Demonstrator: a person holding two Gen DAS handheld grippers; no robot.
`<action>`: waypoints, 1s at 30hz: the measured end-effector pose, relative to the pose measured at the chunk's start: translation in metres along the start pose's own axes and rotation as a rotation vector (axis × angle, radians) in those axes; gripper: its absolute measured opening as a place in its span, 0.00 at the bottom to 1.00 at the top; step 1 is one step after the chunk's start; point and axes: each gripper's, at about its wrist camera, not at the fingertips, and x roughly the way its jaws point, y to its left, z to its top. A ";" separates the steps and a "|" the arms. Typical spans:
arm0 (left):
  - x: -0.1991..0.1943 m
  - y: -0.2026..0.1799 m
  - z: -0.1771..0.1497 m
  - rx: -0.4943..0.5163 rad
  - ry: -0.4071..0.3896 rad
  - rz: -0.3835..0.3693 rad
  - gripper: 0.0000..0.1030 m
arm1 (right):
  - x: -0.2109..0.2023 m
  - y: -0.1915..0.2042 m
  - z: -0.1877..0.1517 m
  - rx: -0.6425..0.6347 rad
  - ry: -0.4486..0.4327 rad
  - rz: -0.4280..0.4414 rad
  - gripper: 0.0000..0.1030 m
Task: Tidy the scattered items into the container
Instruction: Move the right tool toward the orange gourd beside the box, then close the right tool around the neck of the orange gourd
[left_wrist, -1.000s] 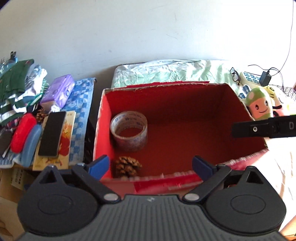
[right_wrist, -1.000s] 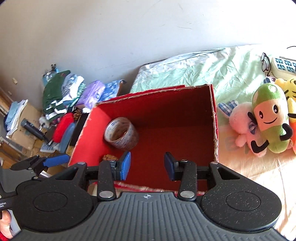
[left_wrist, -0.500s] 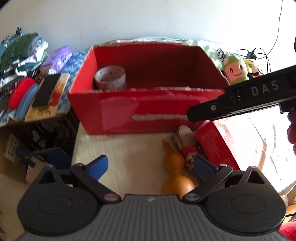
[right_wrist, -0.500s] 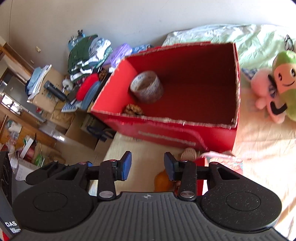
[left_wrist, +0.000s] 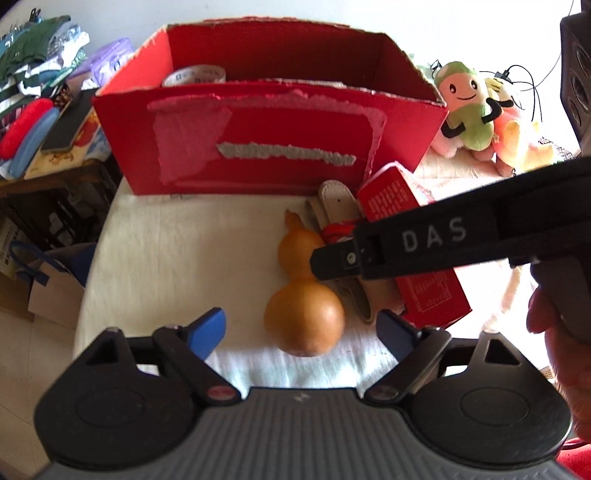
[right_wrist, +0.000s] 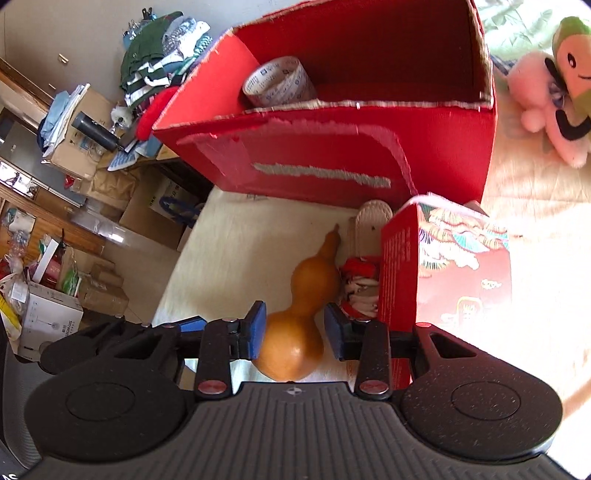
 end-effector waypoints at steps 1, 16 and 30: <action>0.003 0.001 0.000 -0.005 0.013 -0.005 0.79 | 0.003 -0.001 -0.002 0.007 0.007 -0.010 0.36; 0.023 0.038 0.012 0.078 0.109 -0.183 0.63 | 0.024 0.027 0.002 0.033 0.011 -0.170 0.31; 0.029 0.066 0.017 0.142 0.116 -0.345 0.59 | 0.039 0.026 -0.001 0.206 0.011 -0.176 0.29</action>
